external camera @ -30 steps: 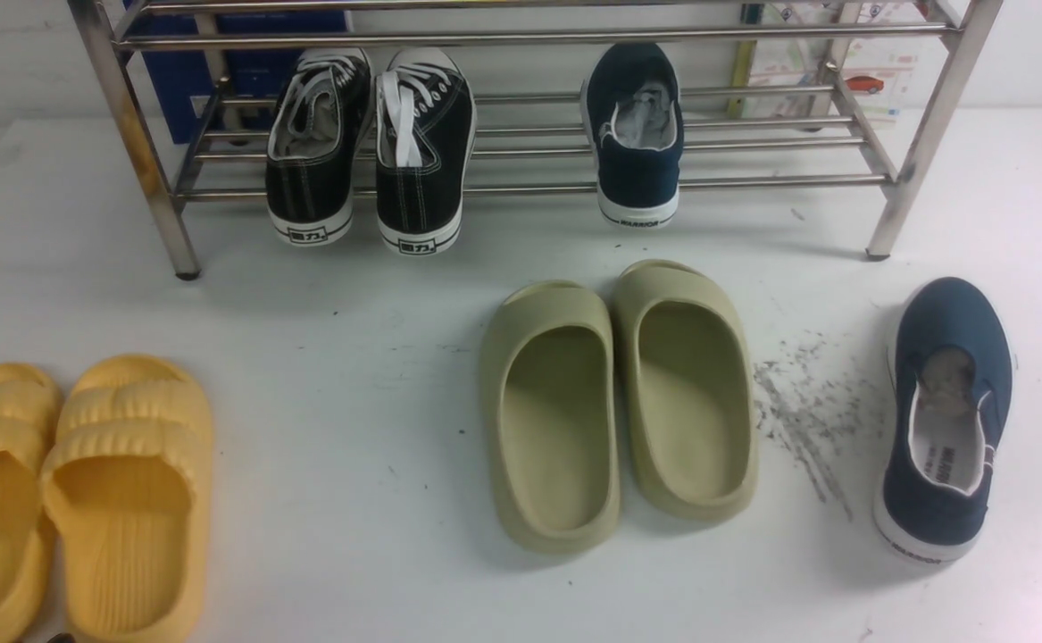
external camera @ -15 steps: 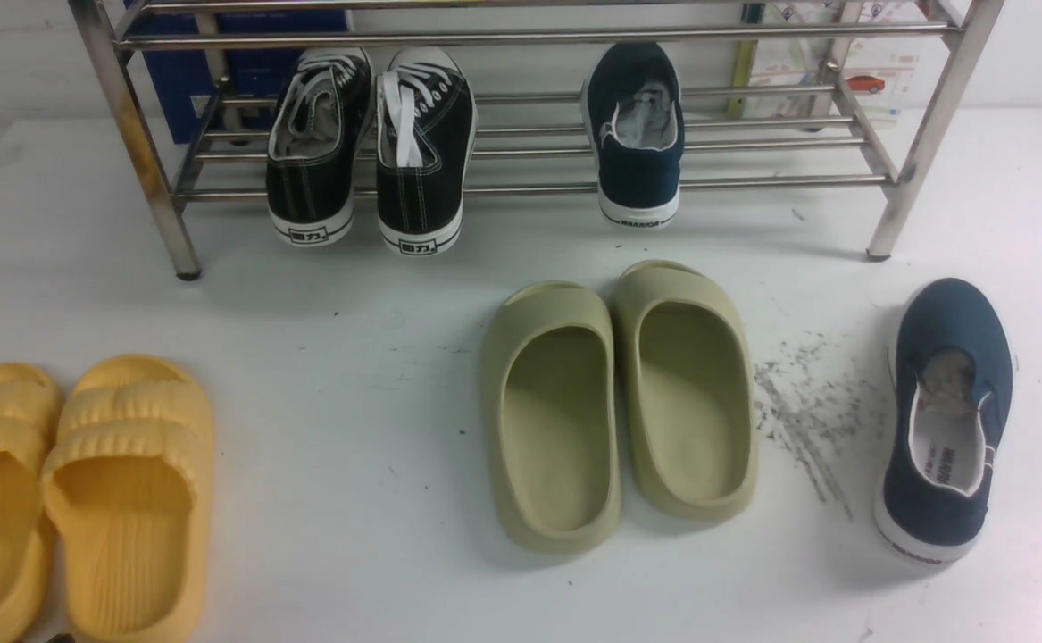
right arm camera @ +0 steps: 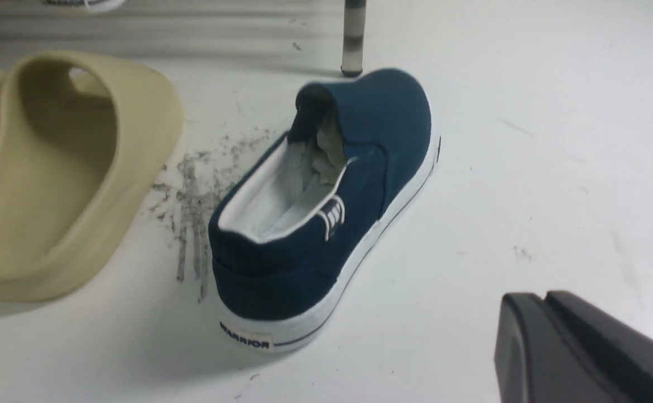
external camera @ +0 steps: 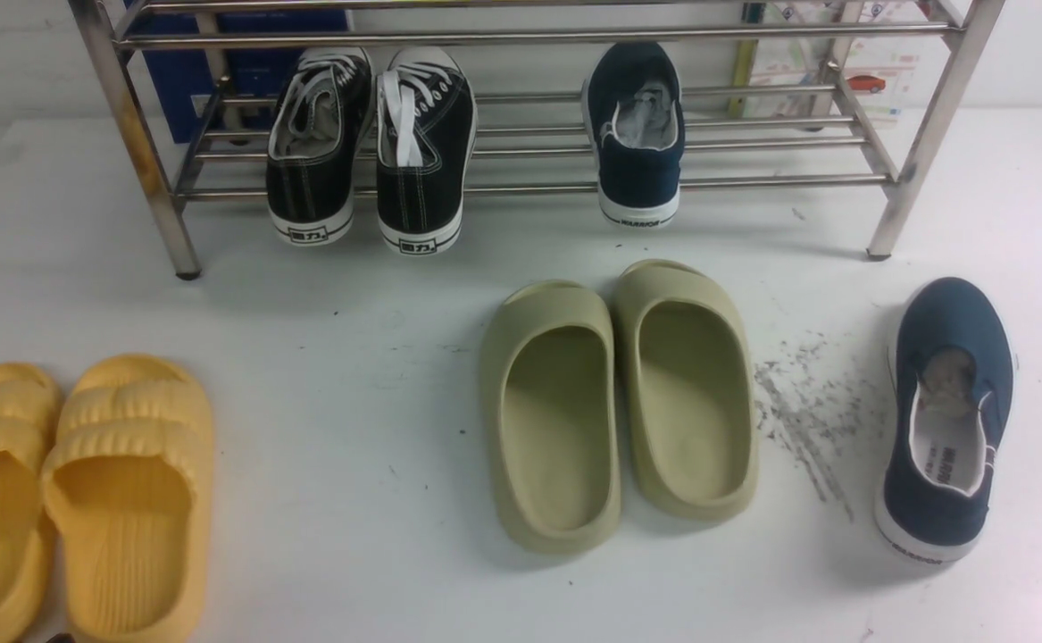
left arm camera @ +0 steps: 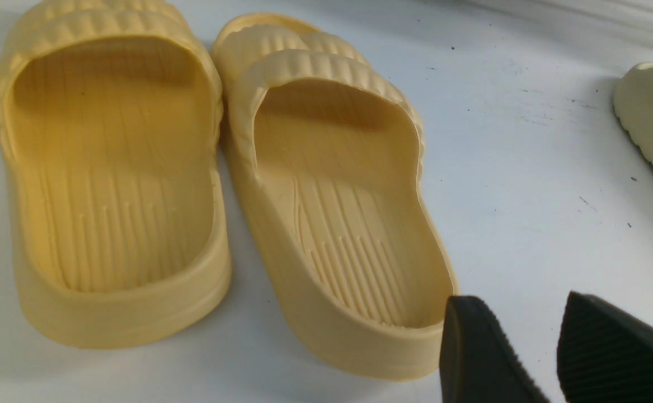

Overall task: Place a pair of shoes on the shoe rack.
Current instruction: Use the right arm to grab the shoe closest to it, then use the right arm to put a shoe into the shoe rack

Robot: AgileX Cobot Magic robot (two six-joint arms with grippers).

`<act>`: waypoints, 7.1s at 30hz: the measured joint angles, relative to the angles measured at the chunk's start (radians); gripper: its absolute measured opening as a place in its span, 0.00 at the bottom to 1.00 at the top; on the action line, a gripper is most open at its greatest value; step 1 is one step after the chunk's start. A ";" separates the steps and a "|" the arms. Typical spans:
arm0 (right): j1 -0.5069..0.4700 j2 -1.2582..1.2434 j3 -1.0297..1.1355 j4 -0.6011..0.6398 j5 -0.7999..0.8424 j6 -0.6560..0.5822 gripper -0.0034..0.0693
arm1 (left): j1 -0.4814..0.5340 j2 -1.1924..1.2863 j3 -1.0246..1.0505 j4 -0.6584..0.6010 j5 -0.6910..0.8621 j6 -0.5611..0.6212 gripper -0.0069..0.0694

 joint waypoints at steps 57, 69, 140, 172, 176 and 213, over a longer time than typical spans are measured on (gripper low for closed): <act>0.315 1.631 -0.970 -0.090 0.318 0.644 0.47 | 0.000 0.000 0.000 0.000 0.000 0.000 0.40; 0.309 1.744 -0.995 -0.080 0.295 0.482 0.09 | 0.000 0.000 0.000 0.000 0.000 0.000 0.40; 0.279 2.225 -1.994 0.085 0.288 0.069 0.23 | 0.000 0.000 0.000 0.000 0.000 0.000 0.40; 0.279 1.993 -1.731 0.130 0.721 0.053 0.04 | 0.000 0.000 0.000 0.000 0.000 0.000 0.40; 0.279 2.021 -1.689 0.122 0.565 0.050 0.04 | 0.000 0.000 0.000 0.000 0.000 0.000 0.40; 0.280 1.971 -1.737 0.000 0.497 0.056 0.05 | 0.000 0.000 0.000 0.000 0.000 0.000 0.40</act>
